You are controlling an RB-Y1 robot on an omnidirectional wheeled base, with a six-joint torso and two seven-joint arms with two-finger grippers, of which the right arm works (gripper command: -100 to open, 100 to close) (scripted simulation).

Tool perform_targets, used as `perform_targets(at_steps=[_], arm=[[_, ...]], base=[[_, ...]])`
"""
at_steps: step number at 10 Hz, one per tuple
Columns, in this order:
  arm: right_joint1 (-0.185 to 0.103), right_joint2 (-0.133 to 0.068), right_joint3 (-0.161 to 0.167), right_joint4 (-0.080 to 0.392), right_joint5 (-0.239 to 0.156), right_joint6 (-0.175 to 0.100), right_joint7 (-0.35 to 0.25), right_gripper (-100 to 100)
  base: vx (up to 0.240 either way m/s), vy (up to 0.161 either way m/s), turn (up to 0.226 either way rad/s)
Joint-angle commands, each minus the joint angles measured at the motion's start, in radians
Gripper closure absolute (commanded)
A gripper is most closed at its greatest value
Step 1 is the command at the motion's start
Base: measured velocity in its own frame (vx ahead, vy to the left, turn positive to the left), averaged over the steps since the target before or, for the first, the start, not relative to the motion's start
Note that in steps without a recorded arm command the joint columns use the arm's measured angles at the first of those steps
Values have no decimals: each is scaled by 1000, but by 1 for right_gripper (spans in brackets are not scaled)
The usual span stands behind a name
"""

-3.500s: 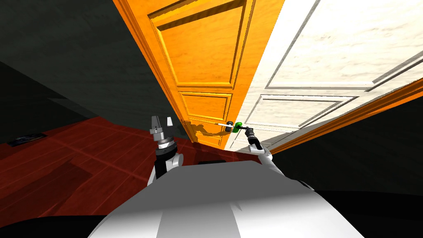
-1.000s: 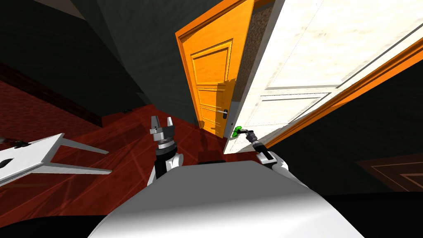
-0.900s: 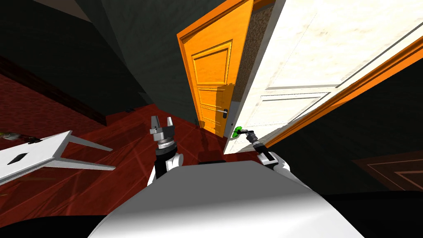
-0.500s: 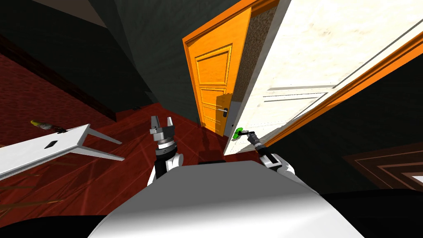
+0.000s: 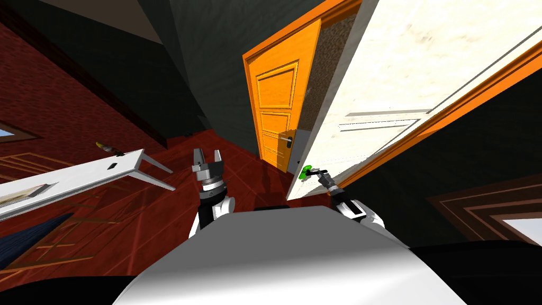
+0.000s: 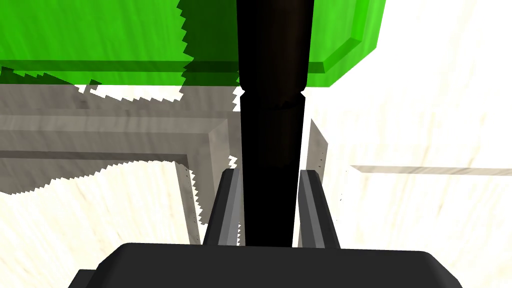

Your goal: Pull the door open

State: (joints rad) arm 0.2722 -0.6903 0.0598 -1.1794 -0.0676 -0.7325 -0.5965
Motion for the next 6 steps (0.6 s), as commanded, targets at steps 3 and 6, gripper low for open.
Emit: perform_targets(at_steps=[3, 6], arm=[[24, -15, 7, 24, 10, -70, -13, 100], [43, -21, 8, 45, 20, -124, -17, 100]], base=[[-119, -47, 39], [41, 29, -38]])
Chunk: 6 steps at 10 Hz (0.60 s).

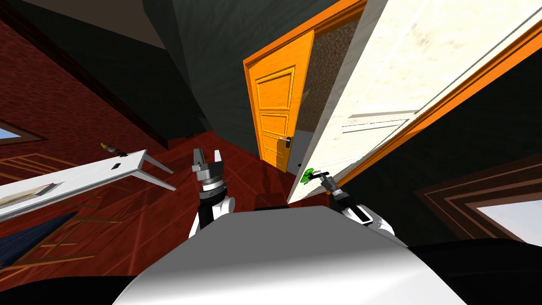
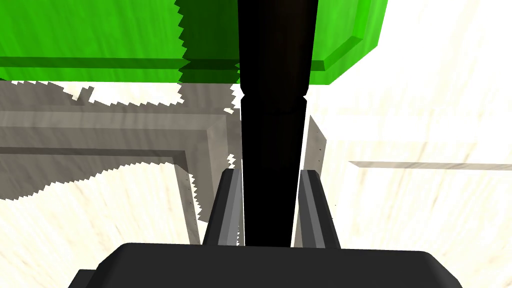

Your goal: Pull the door open

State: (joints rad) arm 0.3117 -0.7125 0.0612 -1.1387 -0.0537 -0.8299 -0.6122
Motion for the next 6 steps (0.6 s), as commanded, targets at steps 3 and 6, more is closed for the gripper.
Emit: perform_targets(at_steps=[3, 6], arm=[[26, -7, 8, 31, 18, -94, -6, 100], [53, -16, 9, 61, 31, -158, -12, 100]], base=[[55, 28, -22], [51, 20, -34]])
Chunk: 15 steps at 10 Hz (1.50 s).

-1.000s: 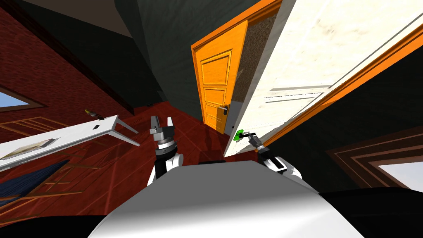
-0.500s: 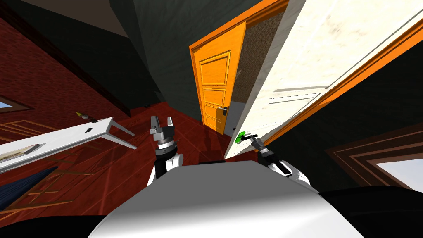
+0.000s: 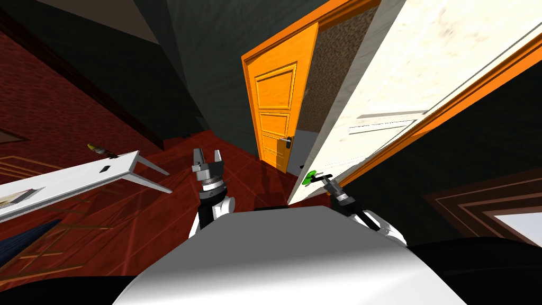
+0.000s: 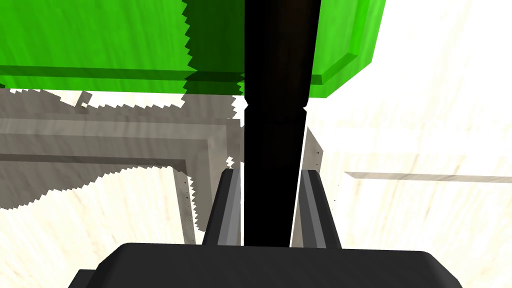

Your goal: Pull the door open

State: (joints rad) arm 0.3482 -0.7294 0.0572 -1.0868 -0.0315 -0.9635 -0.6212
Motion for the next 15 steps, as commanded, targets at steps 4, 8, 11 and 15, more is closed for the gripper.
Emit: perform_targets(at_steps=[4, 8, 11, 15], arm=[[45, -9, 15, 42, 24, -126, -10, 100], [76, -20, 16, 77, 39, -206, -16, 100], [107, -31, 17, 112, 54, -291, -23, 100], [137, -42, 18, 146, 68, -375, -30, 100]], base=[[35, 15, -27], [44, 10, -30], [48, -2, -46], [40, -6, -29]])
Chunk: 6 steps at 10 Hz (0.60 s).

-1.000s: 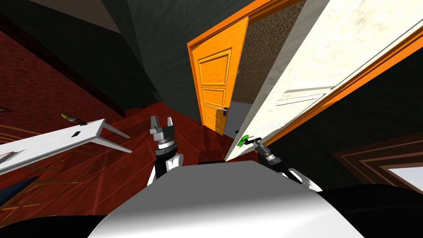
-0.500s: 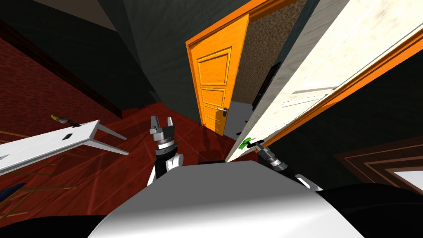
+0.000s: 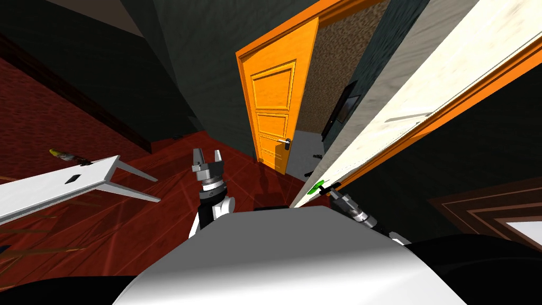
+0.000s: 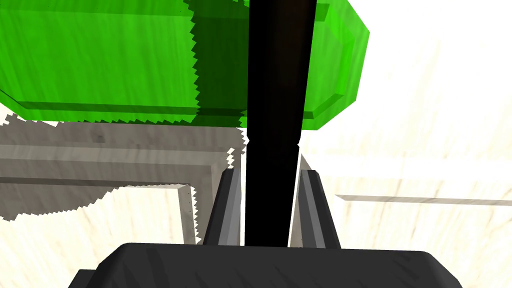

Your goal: Pull the door open

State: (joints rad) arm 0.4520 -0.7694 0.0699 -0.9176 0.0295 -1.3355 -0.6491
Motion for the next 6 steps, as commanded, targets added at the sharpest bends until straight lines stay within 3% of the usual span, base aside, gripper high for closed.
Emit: perform_targets(at_steps=[1, 5, 6], arm=[[33, -2, 5, -23, 7, -16, -2, 100], [86, -23, 6, 35, 29, -150, -12, 100], [57, -13, -13, 51, 18, -121, -23, -100]], base=[[27, -7, -33], [30, 0, -35], [-33, 90, 193]])
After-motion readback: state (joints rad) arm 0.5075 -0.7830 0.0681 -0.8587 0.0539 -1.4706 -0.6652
